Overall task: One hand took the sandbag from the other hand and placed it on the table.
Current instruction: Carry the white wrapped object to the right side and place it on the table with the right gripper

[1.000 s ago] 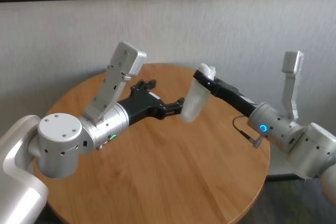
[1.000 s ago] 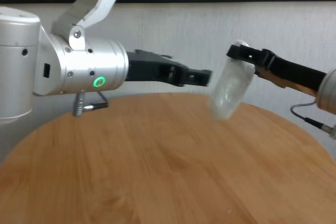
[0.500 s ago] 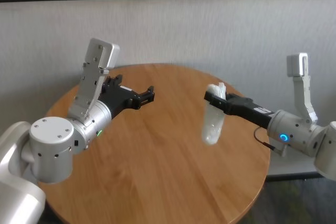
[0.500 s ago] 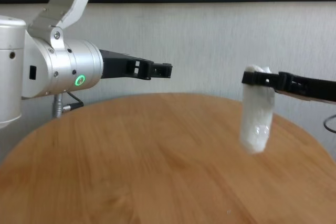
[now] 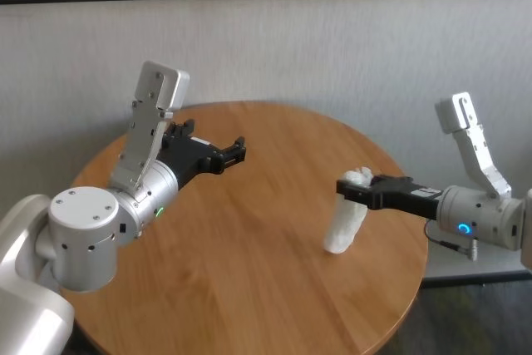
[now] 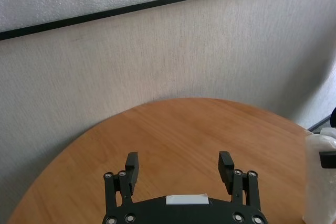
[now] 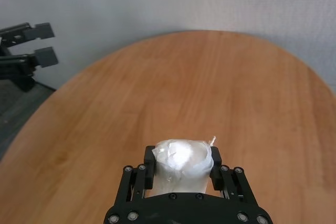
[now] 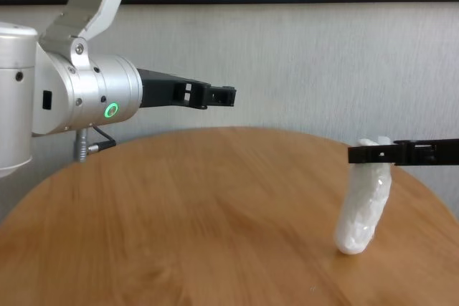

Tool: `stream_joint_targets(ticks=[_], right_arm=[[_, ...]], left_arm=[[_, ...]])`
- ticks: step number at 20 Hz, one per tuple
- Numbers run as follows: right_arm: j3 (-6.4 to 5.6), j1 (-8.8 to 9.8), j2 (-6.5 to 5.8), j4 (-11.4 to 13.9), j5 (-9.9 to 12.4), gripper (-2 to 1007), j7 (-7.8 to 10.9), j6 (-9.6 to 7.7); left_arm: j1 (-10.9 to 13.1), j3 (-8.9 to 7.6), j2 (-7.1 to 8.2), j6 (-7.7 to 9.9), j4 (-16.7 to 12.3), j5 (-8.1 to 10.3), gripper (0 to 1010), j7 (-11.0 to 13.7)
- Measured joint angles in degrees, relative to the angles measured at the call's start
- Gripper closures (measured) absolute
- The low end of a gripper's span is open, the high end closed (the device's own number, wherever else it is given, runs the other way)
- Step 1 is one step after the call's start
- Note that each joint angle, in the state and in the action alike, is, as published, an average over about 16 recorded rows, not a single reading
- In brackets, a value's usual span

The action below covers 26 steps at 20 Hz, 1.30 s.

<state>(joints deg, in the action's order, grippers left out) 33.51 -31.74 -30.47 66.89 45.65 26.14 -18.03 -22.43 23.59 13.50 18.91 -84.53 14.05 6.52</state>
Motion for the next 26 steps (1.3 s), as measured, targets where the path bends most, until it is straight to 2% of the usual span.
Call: stream_joint_targets(ticks=[5,13,20,26], right_arm=[[1.52,-2.36,0.59,-2.32,-3.06,407,0.07,-1.17],[3.34,-5.49,2.60,-6.54,-6.10,379,1.16,-0.87],[3.73,-5.94,3.01,-7.30,-6.53,256,1.34,-0.74],[3.38,-5.62,2.86,-6.81,-6.12,109,1.40,-0.42]], left_arm=[[-0.08,0.17,0.12,-0.05,0.00,0.05,10,0.17],[-0.19,0.33,0.27,-0.13,0.01,0.13,10,0.32],[-0.23,0.40,0.33,-0.18,0.04,0.18,10,0.39],[-0.26,0.43,0.35,-0.21,0.06,0.20,10,0.43]])
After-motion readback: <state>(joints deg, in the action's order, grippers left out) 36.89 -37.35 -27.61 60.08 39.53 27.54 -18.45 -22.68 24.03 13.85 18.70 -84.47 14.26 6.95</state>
